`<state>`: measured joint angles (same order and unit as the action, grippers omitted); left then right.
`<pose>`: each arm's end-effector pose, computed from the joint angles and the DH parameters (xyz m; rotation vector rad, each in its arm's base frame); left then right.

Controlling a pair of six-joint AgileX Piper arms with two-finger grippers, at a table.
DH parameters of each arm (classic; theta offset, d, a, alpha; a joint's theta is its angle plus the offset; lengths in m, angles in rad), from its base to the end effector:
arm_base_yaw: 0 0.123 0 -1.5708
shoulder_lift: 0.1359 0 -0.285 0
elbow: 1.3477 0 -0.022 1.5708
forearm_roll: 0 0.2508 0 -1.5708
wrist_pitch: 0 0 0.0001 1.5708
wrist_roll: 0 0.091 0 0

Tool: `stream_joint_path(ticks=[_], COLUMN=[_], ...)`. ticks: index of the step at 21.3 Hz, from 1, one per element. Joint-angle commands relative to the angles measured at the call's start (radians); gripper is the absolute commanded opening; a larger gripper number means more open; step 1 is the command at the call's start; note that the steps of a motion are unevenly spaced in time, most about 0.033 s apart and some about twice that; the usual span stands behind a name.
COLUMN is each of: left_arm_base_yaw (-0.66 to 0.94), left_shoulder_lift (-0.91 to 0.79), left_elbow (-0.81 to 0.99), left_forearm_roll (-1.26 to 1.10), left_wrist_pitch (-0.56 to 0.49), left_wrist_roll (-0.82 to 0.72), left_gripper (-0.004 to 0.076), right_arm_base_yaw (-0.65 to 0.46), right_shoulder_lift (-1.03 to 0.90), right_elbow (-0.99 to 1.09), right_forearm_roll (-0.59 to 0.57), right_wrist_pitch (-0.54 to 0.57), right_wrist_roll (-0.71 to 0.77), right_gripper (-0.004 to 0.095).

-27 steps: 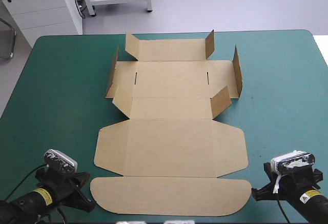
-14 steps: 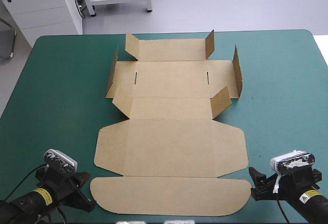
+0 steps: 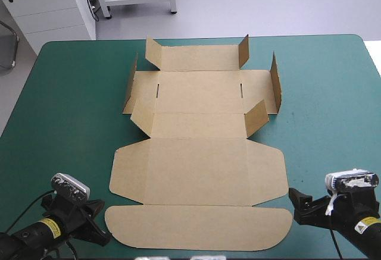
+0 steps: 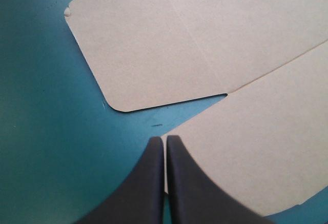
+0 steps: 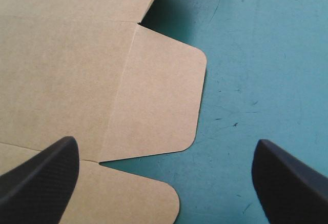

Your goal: Fold the box

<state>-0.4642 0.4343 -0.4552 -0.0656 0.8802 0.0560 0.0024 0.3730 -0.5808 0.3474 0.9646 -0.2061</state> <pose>0.0625 -0.0364 0.2624 0.5831 2.2847 -0.2805 0.0546 0.0256 0.3035 -0.1627 2.1931 0.3130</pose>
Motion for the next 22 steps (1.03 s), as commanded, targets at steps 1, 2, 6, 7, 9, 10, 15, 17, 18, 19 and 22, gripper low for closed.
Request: stream_joint_path(ticks=[1, 2, 6, 7, 9, 10, 15, 17, 18, 19, 22], left_arm_base_yaw=[-0.006, -0.006, -0.006, -0.006, -0.006, -0.006, -0.006, -0.006, -0.006, -0.006, -0.006], left_shoulder_lift=[0.008, 0.008, 0.008, 0.008, 0.008, 0.008, 0.008, 0.008, 0.008, 0.008, 0.008], left_elbow=[-0.031, -0.031, -0.031, -0.031, -0.031, -0.031, -0.031, -0.031, -0.031, -0.031, -0.031], left_forearm_roll=[-0.015, -0.015, -0.015, -0.015, -0.015, -0.015, -0.015, -0.015, -0.015, -0.015, -0.015], left_wrist_pitch=[-0.055, -0.055, -0.055, -0.055, -0.055, -0.055, -0.055, -0.055, -0.055, -0.055, -0.055], left_wrist_roll=[-0.003, -0.003, -0.003, -0.003, -0.003, -0.003, -0.003, -0.003, -0.003, -0.003, -0.005], left_gripper=[-0.0008, -0.0008, -0.0008, -0.0008, -0.0008, -0.0008, -0.0008, -0.0008, -0.0008, -0.0008, -0.0008], right_arm_base_yaw=[0.004, 0.004, 0.004, 0.004, 0.004, 0.004, 0.004, 0.004, 0.004, 0.004, 0.004], right_shoulder_lift=[0.087, 0.15, 0.342, 0.384, 0.501, 0.542, 0.832, 0.94, 1.004, 1.038, 1.158], right_elbow=[-0.096, -0.138, -0.257, -0.286, -0.377, -0.408, -0.654, -0.745, -0.791, -0.818, -0.909], right_forearm_roll=[0.025, 0.029, 0.061, 0.068, 0.087, 0.09, 0.102, 0.121, 0.144, 0.157, 0.206], right_wrist_pitch=[-0.004, 0.025, 0.045, 0.045, 0.047, 0.051, 0.13, 0.17, 0.202, 0.217, 0.255], right_wrist_roll=[0.033, 0.033, 0.033, 0.025, 0.023, 0.023, 0.023, 0.023, 0.021, 0.016, -0.014], right_gripper=[0.0837, 0.0836, 0.0836, 0.0836, 0.0836, 0.0836, 0.0836, 0.0836, 0.0836, 0.0836, 0.0836])
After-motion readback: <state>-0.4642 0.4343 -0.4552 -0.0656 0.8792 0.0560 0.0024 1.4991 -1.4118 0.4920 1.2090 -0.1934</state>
